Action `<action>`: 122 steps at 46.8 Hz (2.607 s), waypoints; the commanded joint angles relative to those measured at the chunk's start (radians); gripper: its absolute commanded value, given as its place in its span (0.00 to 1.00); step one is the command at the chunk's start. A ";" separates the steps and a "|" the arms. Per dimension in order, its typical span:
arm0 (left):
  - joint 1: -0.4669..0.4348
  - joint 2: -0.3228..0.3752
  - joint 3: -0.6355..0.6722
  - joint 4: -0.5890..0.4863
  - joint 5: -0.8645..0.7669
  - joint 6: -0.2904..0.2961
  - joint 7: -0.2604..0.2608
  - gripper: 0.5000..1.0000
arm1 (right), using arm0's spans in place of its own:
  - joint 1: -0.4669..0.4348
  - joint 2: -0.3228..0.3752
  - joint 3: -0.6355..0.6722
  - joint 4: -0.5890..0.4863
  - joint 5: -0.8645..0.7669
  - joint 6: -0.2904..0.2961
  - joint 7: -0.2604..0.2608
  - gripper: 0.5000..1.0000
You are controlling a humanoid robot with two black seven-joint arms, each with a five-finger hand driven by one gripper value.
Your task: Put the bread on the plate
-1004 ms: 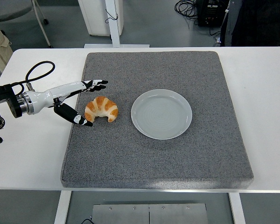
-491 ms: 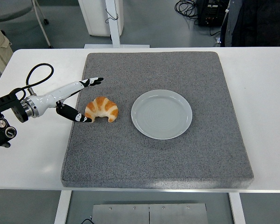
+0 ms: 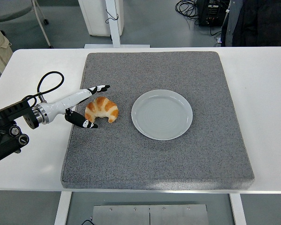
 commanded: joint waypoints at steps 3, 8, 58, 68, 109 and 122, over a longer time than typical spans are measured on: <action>0.000 -0.006 0.000 0.003 0.000 0.013 -0.001 0.94 | 0.001 0.000 0.001 0.000 0.000 0.000 0.000 1.00; 0.000 -0.026 0.001 0.038 0.003 0.034 -0.001 0.94 | -0.001 0.000 0.000 0.000 0.000 0.000 0.000 1.00; 0.005 -0.105 0.003 0.115 -0.002 0.106 -0.004 0.63 | 0.001 0.000 0.001 0.000 0.000 0.000 0.000 1.00; 0.000 -0.105 0.004 0.118 -0.008 0.103 -0.005 0.00 | -0.001 0.000 0.001 0.000 0.000 0.000 0.000 1.00; -0.159 -0.039 0.003 0.096 -0.075 0.034 -0.048 0.00 | -0.001 0.000 0.001 0.000 0.000 0.000 0.000 1.00; -0.235 -0.036 0.003 0.098 -0.095 -0.001 -0.044 0.00 | 0.001 0.000 0.000 0.000 0.000 0.000 0.000 1.00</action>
